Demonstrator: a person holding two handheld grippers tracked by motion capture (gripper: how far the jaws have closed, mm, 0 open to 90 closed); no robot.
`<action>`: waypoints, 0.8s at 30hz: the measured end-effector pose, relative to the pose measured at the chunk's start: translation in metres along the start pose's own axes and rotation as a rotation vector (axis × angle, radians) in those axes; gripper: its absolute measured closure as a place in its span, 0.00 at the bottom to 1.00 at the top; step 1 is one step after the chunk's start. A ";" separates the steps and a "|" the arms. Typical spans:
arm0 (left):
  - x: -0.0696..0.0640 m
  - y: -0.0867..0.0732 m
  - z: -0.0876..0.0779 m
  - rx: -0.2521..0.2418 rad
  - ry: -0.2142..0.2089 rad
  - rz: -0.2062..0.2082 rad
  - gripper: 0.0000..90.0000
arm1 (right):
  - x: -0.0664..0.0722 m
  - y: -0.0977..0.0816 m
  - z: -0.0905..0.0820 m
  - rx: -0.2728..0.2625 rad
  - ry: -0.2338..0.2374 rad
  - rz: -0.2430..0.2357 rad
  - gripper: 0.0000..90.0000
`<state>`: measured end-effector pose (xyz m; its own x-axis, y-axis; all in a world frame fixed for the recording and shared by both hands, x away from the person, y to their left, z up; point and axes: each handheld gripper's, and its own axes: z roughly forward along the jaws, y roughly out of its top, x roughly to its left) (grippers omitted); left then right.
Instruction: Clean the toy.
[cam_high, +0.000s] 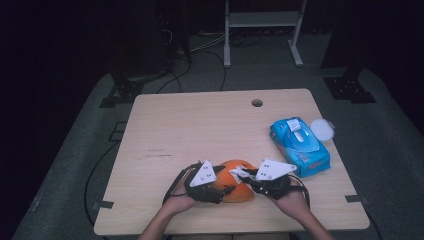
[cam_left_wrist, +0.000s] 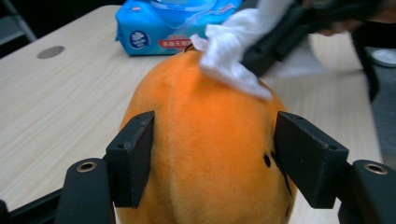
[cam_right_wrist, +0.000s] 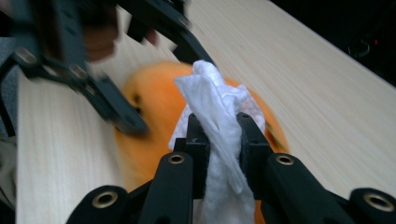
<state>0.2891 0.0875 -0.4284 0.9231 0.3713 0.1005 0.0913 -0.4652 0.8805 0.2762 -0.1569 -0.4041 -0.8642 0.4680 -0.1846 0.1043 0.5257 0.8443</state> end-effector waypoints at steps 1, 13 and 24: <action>0.001 0.000 -0.001 -0.002 -0.007 -0.006 0.34 | -0.005 -0.005 -0.002 0.016 -0.008 0.017 0.86; 0.011 0.000 -0.001 -0.018 -0.031 -0.092 0.36 | -0.011 -0.010 -0.006 0.032 0.016 0.056 0.86; 0.016 0.000 -0.002 -0.006 -0.047 -0.107 0.18 | -0.024 -0.021 -0.002 0.053 0.014 0.088 0.86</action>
<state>0.3032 0.0951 -0.4255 0.9245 0.3808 -0.0159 0.1882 -0.4200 0.8878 0.2935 -0.1806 -0.4165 -0.8573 0.5043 -0.1038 0.2057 0.5202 0.8289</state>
